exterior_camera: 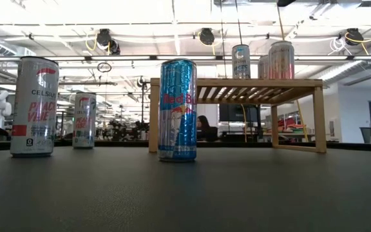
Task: Place canned beverage on shelf
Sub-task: Put the bottom left white soda can on the shelf
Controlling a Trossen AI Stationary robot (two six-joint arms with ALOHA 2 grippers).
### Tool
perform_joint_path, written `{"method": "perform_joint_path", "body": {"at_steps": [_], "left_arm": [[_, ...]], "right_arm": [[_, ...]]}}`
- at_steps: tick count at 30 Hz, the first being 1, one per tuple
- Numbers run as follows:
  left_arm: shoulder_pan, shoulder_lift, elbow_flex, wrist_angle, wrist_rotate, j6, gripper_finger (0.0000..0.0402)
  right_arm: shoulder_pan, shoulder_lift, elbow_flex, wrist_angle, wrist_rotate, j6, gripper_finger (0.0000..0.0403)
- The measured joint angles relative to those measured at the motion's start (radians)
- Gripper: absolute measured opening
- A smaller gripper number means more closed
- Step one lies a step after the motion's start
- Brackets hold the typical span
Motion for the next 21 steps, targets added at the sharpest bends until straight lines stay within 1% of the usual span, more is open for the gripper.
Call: {"method": "perform_joint_path", "body": {"at_steps": [2, 5, 8, 12, 15, 21], "left_arm": [[0.000, 0.000, -0.039, 0.018, 0.028, -0.013, 0.0395], [0.000, 0.000, -0.083, 0.067, 0.040, -0.034, 0.0394], [0.000, 0.001, -0.104, 0.108, 0.040, -0.025, 0.0393], [0.000, 0.003, -0.106, 0.107, 0.011, -0.016, 0.0384], [0.000, 0.003, -0.106, 0.109, -0.010, -0.014, 0.0354], [0.000, 0.003, -0.106, 0.147, -0.005, 0.063, 0.0265]], "right_arm": [[0.000, 0.000, 0.000, 0.000, 0.000, 0.001, 0.0314], [0.000, 0.000, 0.000, 0.001, -0.001, 0.002, 0.0314], [0.000, 0.000, 0.000, 0.001, -0.001, 0.003, 0.0314], [0.000, 0.000, 0.000, 0.001, 0.002, 0.003, 0.0314], [0.000, 0.000, 0.000, 0.003, 0.025, 0.004, 0.0314], [0.000, 0.000, 0.000, 0.009, 0.027, -0.001, 0.0314]]}}
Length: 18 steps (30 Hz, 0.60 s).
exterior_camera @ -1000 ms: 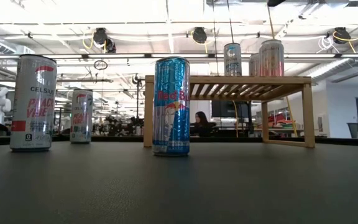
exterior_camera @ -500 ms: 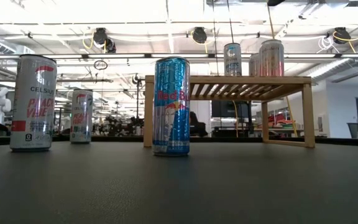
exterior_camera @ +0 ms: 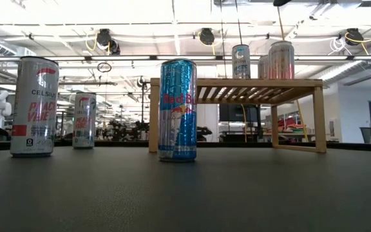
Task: Place canned beverage on shelf
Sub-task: Put the bottom left white soda can on the shelf
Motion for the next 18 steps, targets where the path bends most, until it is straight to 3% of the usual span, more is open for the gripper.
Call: {"method": "perform_joint_path", "body": {"at_steps": [4, 8, 18], "left_arm": [[0.007, -0.001, 0.001, 0.000, 0.028, 0.019, 0.0227], [0.042, 0.002, 0.039, 0.004, 0.076, 0.035, 0.0225], [0.251, 0.001, 0.314, 0.007, 0.044, 0.468, 0.0230]], "right_arm": [[-0.004, 0.000, 0.000, 0.001, 0.026, -0.028, 0.0314], [-0.023, 0.000, 0.000, 0.063, 0.035, -0.097, 0.0314], [-0.058, 0.000, 0.000, 0.504, -0.064, -0.425, 0.0314]]}}
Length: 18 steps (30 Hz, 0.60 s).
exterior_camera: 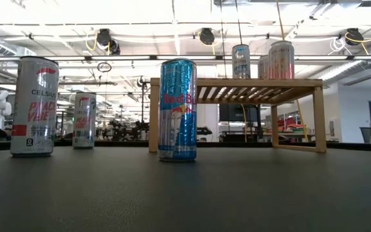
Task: Place canned beverage on shelf
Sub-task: Put the bottom left white soda can on the shelf
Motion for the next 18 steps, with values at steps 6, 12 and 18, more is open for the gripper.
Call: {"method": "perform_joint_path", "body": {"at_steps": [6, 12, 18], "left_arm": [[0.170, 0.000, 0.132, 0.051, -0.063, 0.261, 0.0231], [0.309, 0.000, 0.165, 0.176, -0.055, 0.422, 0.0232], [0.382, 0.000, 0.165, 0.341, -0.051, 0.543, 0.0232]], "right_arm": [[-0.039, 0.000, 0.000, 0.154, 0.006, -0.212, 0.0315], [-0.080, 0.000, 0.000, 0.225, 0.008, -0.362, 0.0331], [-0.105, -0.001, 0.000, 0.218, 0.004, -0.416, 0.0354]]}}
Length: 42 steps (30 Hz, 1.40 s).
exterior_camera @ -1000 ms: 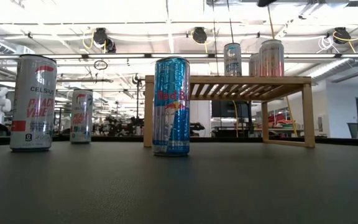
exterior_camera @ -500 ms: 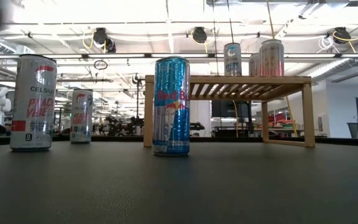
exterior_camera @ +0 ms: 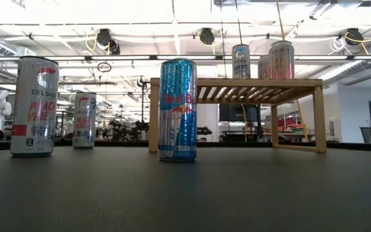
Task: Place canned beverage on shelf
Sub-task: Put the bottom left white soda can on the shelf
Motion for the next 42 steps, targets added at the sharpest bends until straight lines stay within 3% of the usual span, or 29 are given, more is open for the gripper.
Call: {"method": "perform_joint_path", "body": {"at_steps": [10, 15, 17, 26, 30, 35, 38, 42], "left_arm": [[0.041, 0.000, 0.000, 0.111, -0.012, 0.115, 0.0233], [0.042, 0.000, 0.001, 0.148, -0.029, 0.143, 0.0233], [0.045, 0.000, 0.001, 0.157, -0.029, 0.159, 0.0233], [0.064, 0.000, 0.001, 0.162, -0.076, 0.116, 0.0237], [0.064, -0.018, 0.003, 0.215, -0.148, 0.117, 0.0265], [0.070, -0.043, 0.004, 0.302, -0.324, 0.174, 0.0319], [0.068, -0.047, 0.004, 0.335, -0.443, 0.187, 0.0342], [0.102, -0.016, 0.003, 0.383, -0.449, 0.192, 0.0361]], "right_arm": [[-0.056, 0.001, 0.000, -0.098, -0.083, -0.012, 0.0364], [-0.081, 0.001, 0.000, -0.124, -0.208, -0.011, 0.0351], [-0.086, 0.001, 0.000, -0.137, -0.213, -0.011, 0.0345], [-0.122, 0.001, 0.000, -0.159, -0.216, -0.006, 0.0263], [-0.128, -0.035, -0.002, -0.110, -0.204, -0.049, 0.0243], [-0.162, -0.122, -0.002, -0.108, -0.076, -0.143, 0.0243], [-0.193, -0.165, -0.001, -0.055, -0.082, -0.198, 0.0249], [-0.220, -0.202, 0.001, 0.021, -0.136, -0.256, 0.0251]]}}
